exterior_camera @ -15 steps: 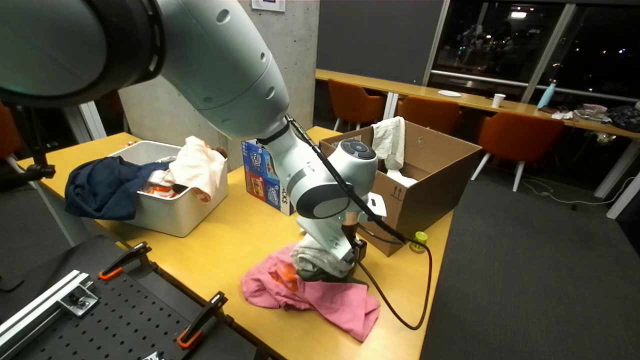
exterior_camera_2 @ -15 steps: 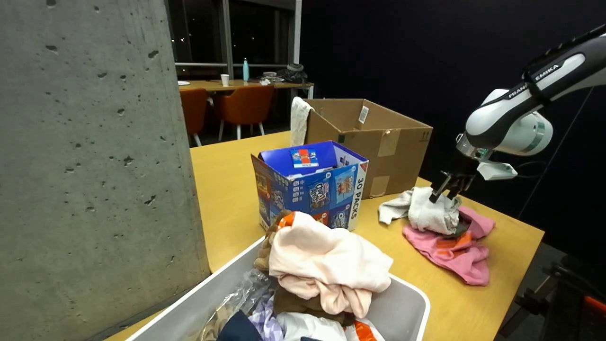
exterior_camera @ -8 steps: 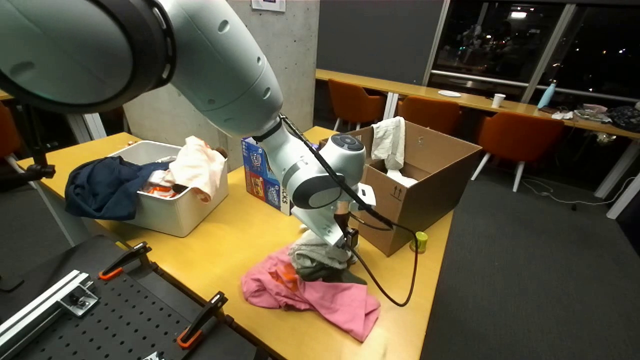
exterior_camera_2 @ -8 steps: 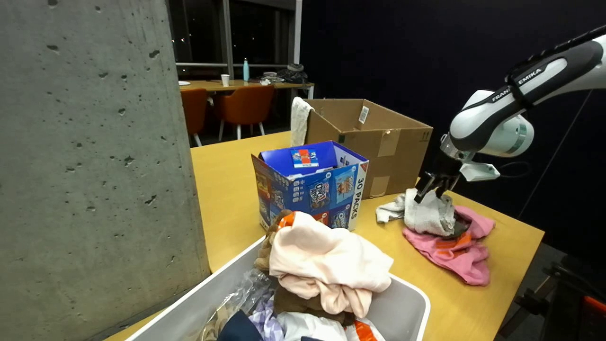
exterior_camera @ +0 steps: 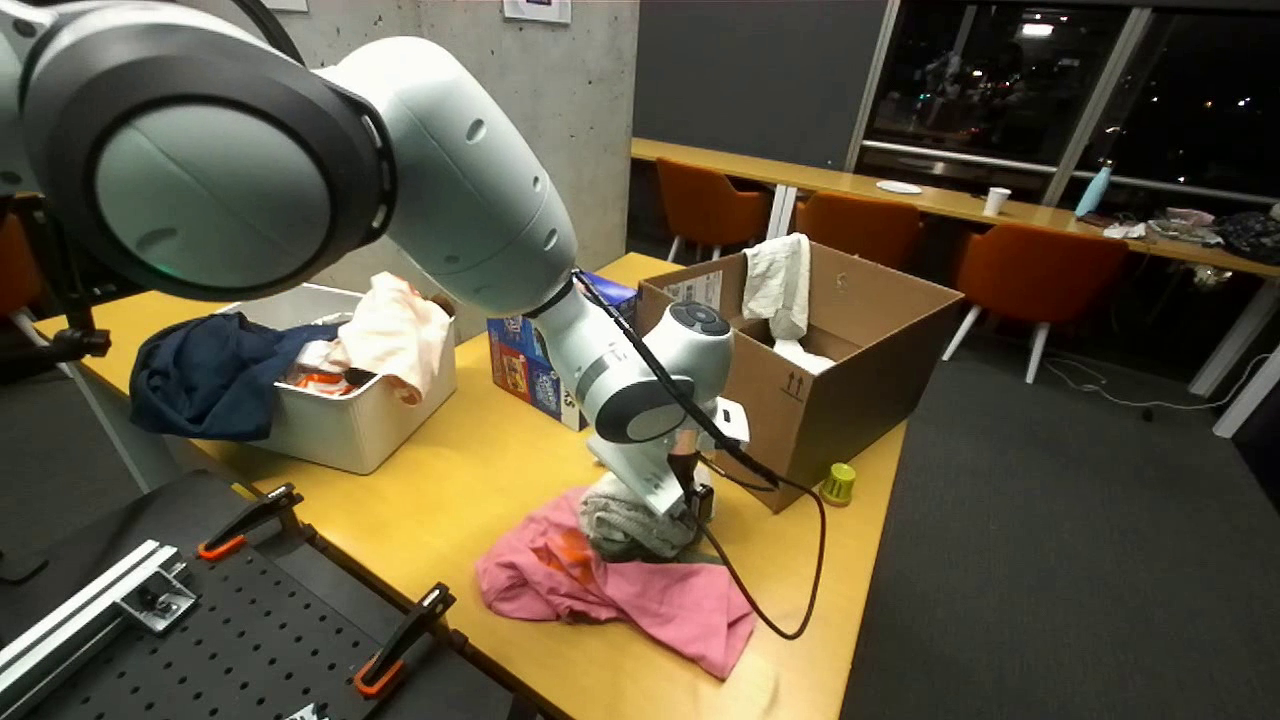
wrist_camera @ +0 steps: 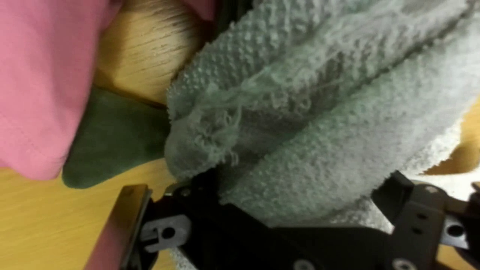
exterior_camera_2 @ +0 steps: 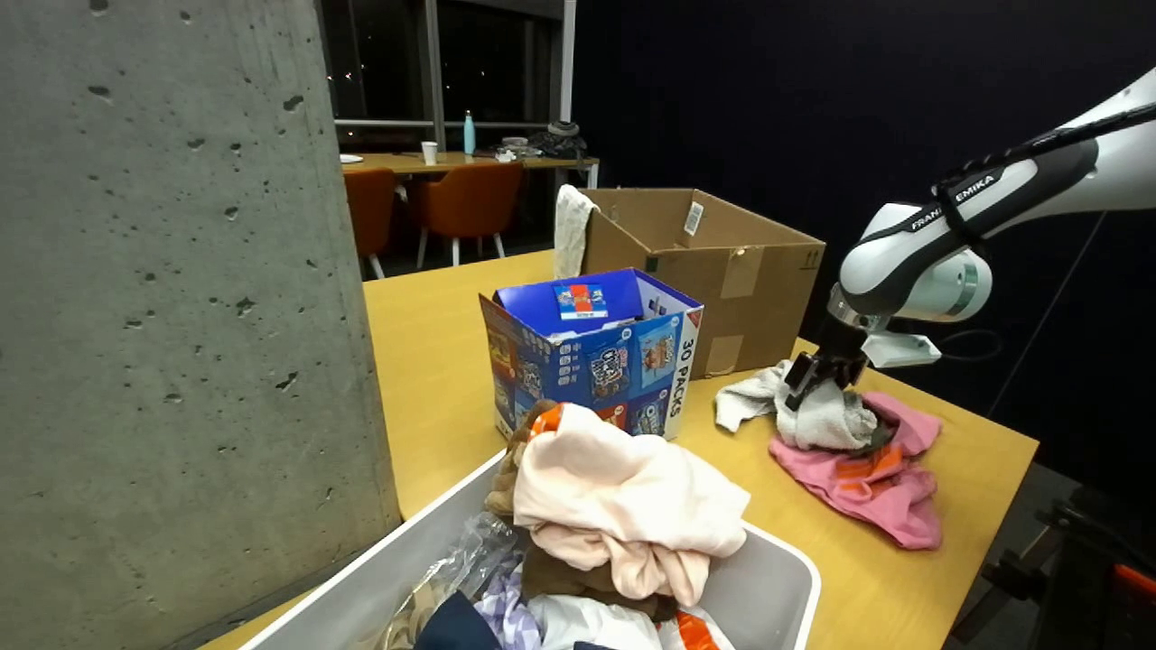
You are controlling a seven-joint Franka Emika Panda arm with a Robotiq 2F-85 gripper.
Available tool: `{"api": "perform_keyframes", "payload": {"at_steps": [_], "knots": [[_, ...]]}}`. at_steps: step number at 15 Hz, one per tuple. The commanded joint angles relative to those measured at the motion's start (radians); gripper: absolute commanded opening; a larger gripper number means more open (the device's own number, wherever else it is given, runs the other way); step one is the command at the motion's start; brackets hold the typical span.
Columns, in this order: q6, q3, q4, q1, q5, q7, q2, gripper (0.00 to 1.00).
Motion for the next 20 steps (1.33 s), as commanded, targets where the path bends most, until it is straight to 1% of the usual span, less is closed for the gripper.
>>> {"api": "perform_keyframes", "payload": {"at_steps": [1,3,4,6,7,9,10,13,16,18,20], "knots": [[-0.069,-0.023,0.084,0.025,-0.009,0.034,0.045,0.74],[-0.087,-0.022,0.108,0.026,-0.007,0.035,0.055,0.59],[-0.097,-0.022,0.118,0.026,-0.006,0.034,0.06,0.49],[-0.108,-0.02,0.132,0.025,-0.004,0.032,0.066,0.37],[-0.114,-0.02,0.133,0.024,-0.003,0.032,0.064,0.29],[-0.114,-0.023,0.121,0.027,-0.004,0.034,0.046,0.16],[-0.11,-0.023,0.109,0.027,-0.004,0.033,0.033,0.1],[-0.099,-0.036,0.07,0.038,-0.009,0.05,-0.017,0.06],[-0.086,-0.047,0.011,0.053,-0.015,0.062,-0.099,0.07],[-0.067,-0.052,-0.06,0.071,-0.019,0.066,-0.181,0.07],[-0.044,-0.053,-0.17,0.092,-0.019,0.07,-0.284,0.07]]}}
